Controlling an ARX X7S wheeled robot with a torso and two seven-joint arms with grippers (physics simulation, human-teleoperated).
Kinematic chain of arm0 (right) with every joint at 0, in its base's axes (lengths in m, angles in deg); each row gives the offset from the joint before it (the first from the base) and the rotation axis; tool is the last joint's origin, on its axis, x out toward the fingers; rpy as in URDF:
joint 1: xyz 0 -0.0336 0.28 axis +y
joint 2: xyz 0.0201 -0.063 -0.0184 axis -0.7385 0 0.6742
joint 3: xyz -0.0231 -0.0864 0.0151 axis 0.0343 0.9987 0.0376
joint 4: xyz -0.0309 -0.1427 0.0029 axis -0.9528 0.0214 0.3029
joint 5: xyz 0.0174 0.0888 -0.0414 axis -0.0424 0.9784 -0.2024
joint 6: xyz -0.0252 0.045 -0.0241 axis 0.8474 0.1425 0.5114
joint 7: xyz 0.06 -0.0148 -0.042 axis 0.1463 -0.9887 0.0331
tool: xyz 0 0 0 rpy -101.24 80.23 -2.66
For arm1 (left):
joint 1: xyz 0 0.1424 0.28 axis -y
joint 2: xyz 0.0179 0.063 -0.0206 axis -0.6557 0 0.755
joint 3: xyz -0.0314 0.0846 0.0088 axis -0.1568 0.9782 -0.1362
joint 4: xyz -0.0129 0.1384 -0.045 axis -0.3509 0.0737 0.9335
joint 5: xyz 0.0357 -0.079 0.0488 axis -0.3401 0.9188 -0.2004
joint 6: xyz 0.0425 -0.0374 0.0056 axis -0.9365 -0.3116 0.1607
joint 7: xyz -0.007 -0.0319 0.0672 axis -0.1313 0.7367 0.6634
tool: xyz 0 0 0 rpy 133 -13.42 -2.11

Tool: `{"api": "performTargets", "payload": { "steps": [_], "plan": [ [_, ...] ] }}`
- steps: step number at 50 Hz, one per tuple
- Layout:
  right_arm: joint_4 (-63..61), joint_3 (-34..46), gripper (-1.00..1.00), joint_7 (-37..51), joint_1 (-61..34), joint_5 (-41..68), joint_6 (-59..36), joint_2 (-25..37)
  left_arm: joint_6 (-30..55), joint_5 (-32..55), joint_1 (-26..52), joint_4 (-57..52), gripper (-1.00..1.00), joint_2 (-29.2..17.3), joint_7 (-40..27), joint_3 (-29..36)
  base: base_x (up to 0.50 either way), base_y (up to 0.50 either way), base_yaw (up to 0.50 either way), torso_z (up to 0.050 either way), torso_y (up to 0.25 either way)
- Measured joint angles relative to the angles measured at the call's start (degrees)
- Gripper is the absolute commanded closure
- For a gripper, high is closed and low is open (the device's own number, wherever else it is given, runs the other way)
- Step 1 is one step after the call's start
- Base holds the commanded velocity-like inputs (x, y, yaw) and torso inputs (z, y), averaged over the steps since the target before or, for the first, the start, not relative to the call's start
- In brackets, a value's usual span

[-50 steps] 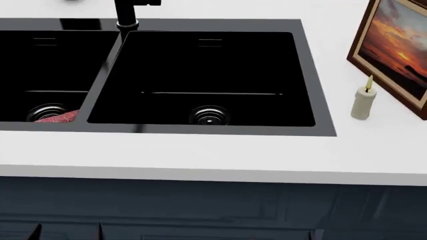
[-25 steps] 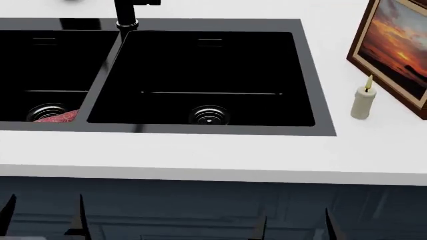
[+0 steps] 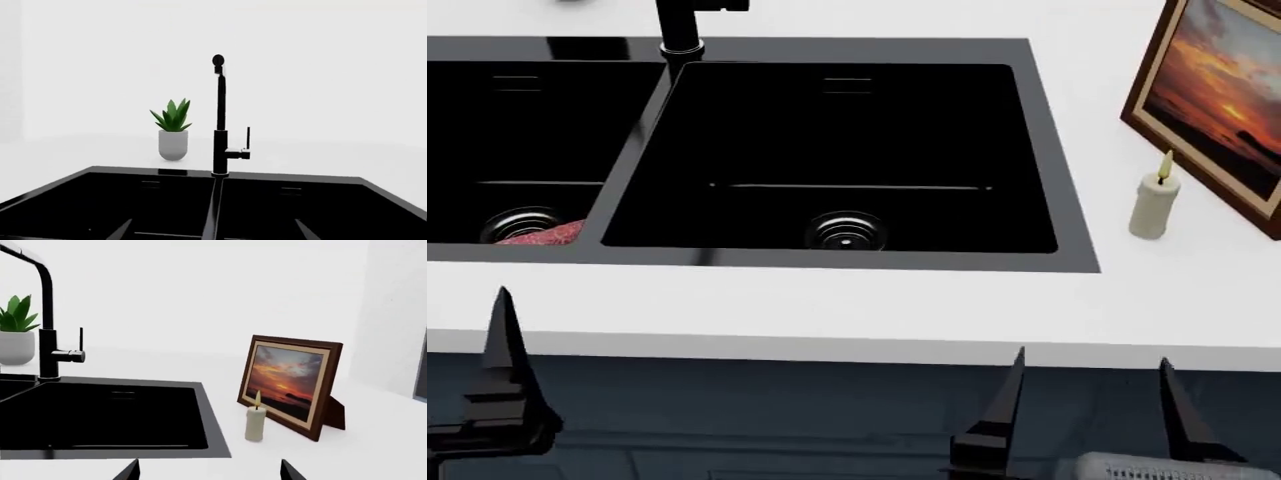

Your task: Turn the sink spout to the right.

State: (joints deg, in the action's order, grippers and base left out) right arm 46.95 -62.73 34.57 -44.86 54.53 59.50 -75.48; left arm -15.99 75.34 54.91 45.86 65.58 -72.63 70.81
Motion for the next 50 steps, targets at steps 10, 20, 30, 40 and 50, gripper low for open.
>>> {"api": "performTargets", "payload": {
  "steps": [10, 20, 30, 40, 50],
  "plan": [
    [-5.40, -1.56, -1.00, 0.99, -0.84, 0.78, -4.20, 1.55, 3.24, 1.86, 2.01, -3.67, -1.00, -1.16, -1.34, -1.94, 0.00, 0.02, 0.00, 0.000, 0.000],
    [-6.89, -2.11, -1.00, 1.33, -1.66, 1.23, -5.73, 2.60, 4.85, 3.17, 2.85, -5.56, -1.00, -2.01, -2.21, -3.18, 0.06, 0.29, 0.00, 0.000, 0.000],
    [-6.38, -2.25, -1.00, 1.44, -4.06, 1.67, -7.40, 3.36, 5.49, 3.93, 3.15, -6.35, -1.00, -2.57, -2.82, -3.79, 0.09, 0.29, 0.00, 0.000, 0.000],
    [-5.67, -2.06, -1.00, 1.51, -6.20, 1.91, -8.78, 3.96, 6.08, 4.42, 3.53, -6.81, -1.00, -2.96, -3.32, -3.82, 0.10, 0.26, 0.00, 0.000, 0.000],
    [-5.57, -2.07, -1.00, 1.77, -7.35, 2.24, -9.70, 4.24, 6.55, 4.72, 3.86, -7.09, -1.00, -3.29, -3.74, -3.62, 0.10, 0.26, 0.00, 0.000, 0.000]
  ]
}}
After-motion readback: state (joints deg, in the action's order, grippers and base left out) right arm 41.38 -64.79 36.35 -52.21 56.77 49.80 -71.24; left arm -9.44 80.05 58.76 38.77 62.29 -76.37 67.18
